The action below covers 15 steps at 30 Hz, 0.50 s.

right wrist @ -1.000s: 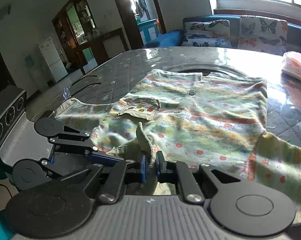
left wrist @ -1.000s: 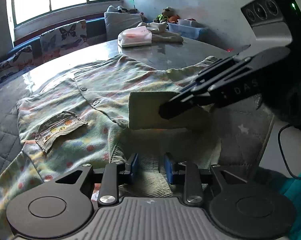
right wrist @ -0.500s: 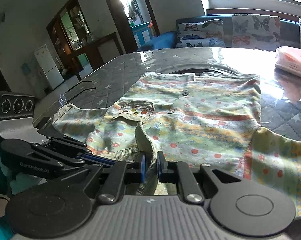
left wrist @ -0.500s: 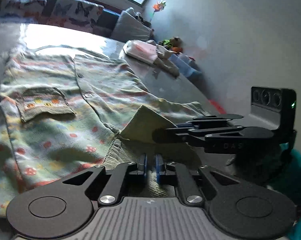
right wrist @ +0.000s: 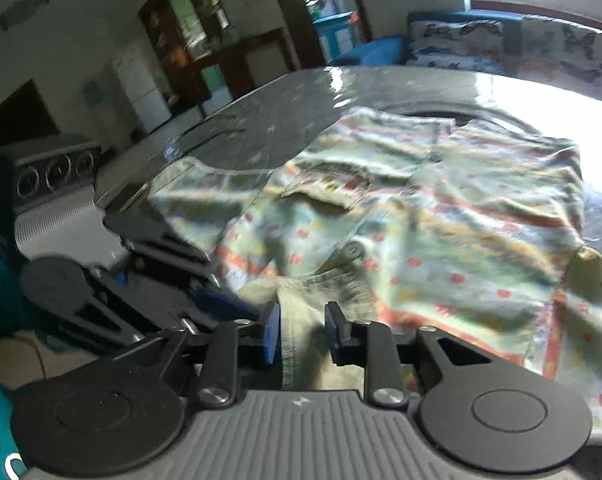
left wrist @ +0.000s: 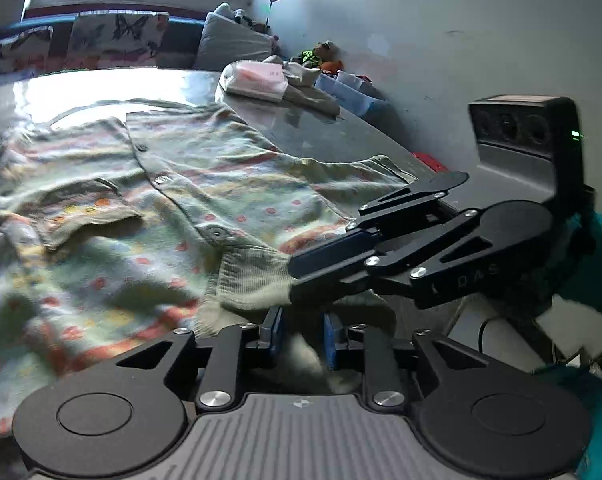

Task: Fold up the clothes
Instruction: 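Open the right gripper and release the sleeve onto the shirt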

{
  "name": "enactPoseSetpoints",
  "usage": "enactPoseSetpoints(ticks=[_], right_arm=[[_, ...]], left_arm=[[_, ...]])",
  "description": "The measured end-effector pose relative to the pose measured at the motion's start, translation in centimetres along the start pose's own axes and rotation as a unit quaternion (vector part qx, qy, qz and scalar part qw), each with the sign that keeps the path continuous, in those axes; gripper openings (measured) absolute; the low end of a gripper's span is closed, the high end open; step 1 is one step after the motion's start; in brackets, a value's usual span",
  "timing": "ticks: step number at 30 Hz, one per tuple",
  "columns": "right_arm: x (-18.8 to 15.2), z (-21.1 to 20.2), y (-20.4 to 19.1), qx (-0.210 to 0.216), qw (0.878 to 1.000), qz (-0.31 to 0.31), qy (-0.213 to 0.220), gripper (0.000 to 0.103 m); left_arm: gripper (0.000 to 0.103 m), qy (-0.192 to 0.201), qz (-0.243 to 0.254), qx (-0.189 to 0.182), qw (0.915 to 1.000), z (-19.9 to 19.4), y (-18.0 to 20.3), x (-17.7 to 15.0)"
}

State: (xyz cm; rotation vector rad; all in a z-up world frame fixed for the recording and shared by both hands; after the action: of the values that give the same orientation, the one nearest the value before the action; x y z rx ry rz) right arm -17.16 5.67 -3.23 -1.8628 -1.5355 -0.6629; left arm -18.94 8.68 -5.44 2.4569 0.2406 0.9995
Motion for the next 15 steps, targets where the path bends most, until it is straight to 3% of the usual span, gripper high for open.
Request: enactPoseSetpoints(ticks=[5,8,11,15], right_arm=[[1.1,-0.8,0.0,-0.008,1.0,-0.012,0.025,0.031],[0.9,0.6,0.7,-0.014,1.0,-0.002,0.016,0.031],[-0.1,1.9,0.0,-0.018,0.999,-0.029,-0.013,0.032],[-0.2,1.1,-1.0,-0.022,0.998,-0.063,-0.01,0.032]], left_arm=[[0.034,0.035,0.004,0.012,0.9993,-3.1,-0.5,0.7],[0.035,0.06,-0.002,0.017,0.998,-3.5,-0.6,2.0],[0.035,0.069,-0.012,0.01,0.9975,-2.5,-0.4,3.3],[0.034,0.06,-0.022,-0.001,0.998,0.3,-0.1,4.3]])
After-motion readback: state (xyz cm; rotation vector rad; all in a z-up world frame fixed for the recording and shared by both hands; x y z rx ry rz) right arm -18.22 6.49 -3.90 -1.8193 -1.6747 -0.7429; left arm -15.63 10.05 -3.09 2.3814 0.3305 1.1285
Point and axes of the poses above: each gripper's, at about its wrist camera, not at the fingertips, and z roughly the way its jaws point, y to its right, x to its top, the point moved 3 cm from there along z, roughly the way its jaws point, and after that the axes turned 13 degrees about -z, right-handed, at the moved point
